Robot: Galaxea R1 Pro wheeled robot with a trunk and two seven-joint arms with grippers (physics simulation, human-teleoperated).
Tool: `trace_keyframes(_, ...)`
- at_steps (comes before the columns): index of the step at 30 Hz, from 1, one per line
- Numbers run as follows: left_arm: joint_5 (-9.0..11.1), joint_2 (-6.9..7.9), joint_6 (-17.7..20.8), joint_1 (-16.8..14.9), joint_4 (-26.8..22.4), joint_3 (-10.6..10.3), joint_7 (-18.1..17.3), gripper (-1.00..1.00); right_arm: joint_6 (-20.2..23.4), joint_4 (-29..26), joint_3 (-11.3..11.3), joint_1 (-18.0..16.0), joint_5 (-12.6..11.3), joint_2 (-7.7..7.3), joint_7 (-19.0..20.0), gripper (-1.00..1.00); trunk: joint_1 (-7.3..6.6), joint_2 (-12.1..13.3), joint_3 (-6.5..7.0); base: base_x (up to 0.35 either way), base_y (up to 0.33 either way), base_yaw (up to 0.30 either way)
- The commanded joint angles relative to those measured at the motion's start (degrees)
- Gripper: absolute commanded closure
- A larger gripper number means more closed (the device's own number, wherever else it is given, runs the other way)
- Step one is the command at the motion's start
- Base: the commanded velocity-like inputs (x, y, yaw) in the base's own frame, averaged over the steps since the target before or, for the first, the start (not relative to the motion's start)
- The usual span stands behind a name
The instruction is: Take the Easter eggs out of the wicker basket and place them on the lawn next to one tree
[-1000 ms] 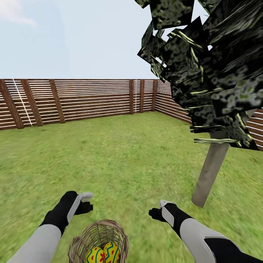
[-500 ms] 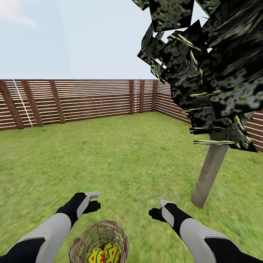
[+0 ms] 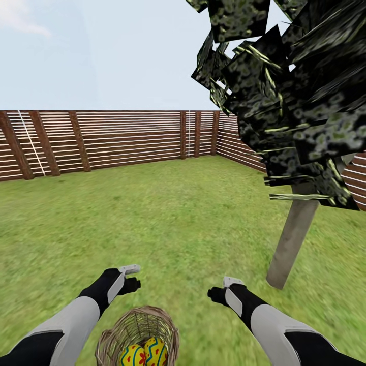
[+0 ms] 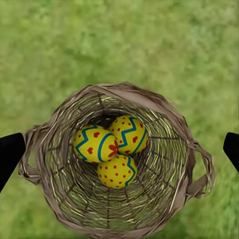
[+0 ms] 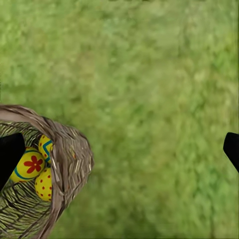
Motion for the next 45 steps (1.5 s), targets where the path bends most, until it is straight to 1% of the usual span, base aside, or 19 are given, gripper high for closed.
trace_keyframes(1,0.61,-0.05,0.23,-0.02,-0.06,0.36,0.43,-1.0,-0.27,-0.11,-0.25,0.13,-0.27,0.05,-0.34,-1.0,0.23,-0.46,-0.25,0.0,0.0,0.0)
trace_keyframes(4,0.61,-0.05,0.07,-0.02,0.07,0.36,0.43,-1.0,-0.85,-0.08,-0.21,0.28,-0.24,0.06,-0.43,-1.0,0.89,-1.67,-0.79,0.0,0.0,0.0)
trace_keyframes(11,0.54,-0.05,-1.87,-0.02,0.41,0.36,0.43,-1.0,-1.31,-0.07,-0.23,0.37,-0.2,0.08,-0.54,-1.0,2.43,-4.47,-2.05,0.0,0.0,0.0)
trace_keyframes(23,0.61,-0.05,-2.51,-0.02,0.46,0.36,0.43,-1.0,-1.4,-0.07,-0.28,0.38,-0.48,0.07,-0.35,-1.0,5.06,-9.29,-4.2,0.0,0.0,0.0)
trace_keyframes(29,0.52,-0.09,-3.51,-0.02,0.46,0.36,0.46,-1.0,-1.43,-0.09,-0.27,0.38,-0.58,0.08,-0.31,-1.0,6.38,-11.69,-5.28,0.0,0.0,0.0)
trace_keyframes(41,0.44,-0.11,-3.64,-0.02,0.54,0.36,0.49,-1.0,-1.54,-0.58,-0.31,0.71,-0.72,0.08,-0.12,-1.0,9.01,-16.51,-7.43,0.0,0.0,0.0)
trace_keyframes(45,0.38,-0.13,-3.57,-0.02,0.55,0.36,0.51,-1.0,-2.04,-2.52,-0.24,1.01,-0.75,0.14,0.05,-1.0,9.89,-18.11,-8.15,0.0,0.0,0.0)
